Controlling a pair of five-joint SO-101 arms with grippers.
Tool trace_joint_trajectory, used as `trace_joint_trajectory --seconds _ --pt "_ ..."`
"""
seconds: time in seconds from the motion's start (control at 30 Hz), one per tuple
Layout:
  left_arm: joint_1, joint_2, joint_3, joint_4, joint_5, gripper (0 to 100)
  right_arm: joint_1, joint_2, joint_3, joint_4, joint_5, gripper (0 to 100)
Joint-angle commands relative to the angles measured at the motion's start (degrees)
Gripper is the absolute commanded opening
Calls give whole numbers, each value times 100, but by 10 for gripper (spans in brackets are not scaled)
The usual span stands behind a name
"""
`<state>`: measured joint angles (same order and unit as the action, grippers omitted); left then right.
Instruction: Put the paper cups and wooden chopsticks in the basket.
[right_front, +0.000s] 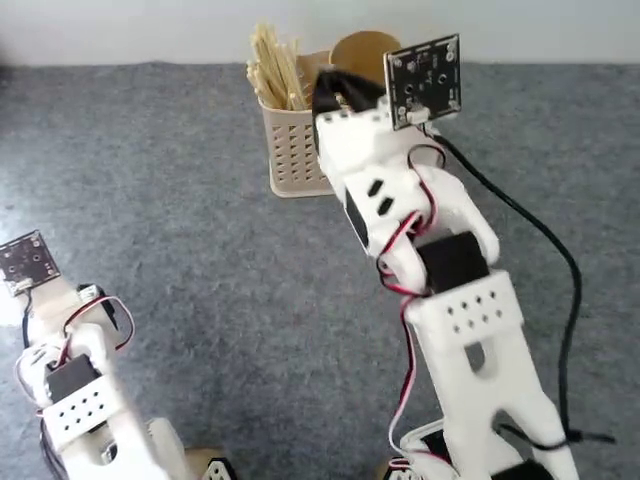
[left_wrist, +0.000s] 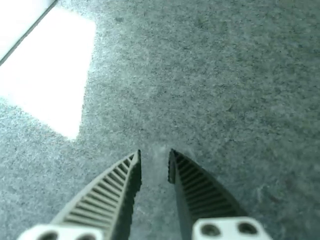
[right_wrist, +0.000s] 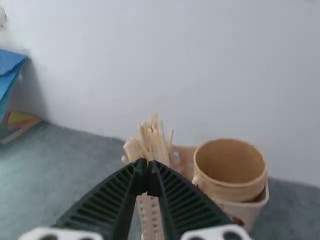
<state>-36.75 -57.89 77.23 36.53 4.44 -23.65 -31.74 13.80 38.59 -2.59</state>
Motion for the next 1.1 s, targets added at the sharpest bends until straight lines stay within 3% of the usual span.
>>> trace_joint_trajectory --seconds 0.0,0.17,0.37,0.5,0.67,0.83,1.07 --pt "79 -105 -40 -149 -53 95 13 -462 -18 1033 -62 9" --pt "343 -105 -48 -141 -53 95 22 -1051 607 2018 -62 9" --pt "774 -114 -66 -141 62 95 22 -2800 2365 2176 -70 9" --pt "1152 -114 -207 79 1073 95 57 -4251 3763 2185 -62 9" --pt "1829 -114 -470 826 1345 95 708 -5868 5152 2202 -62 9" --pt "2268 -114 -479 941 1345 91 1349 -7204 6171 2422 -44 9" --pt "2277 -571 -611 1521 1380 72 1859 -7116 6374 2756 -70 9"
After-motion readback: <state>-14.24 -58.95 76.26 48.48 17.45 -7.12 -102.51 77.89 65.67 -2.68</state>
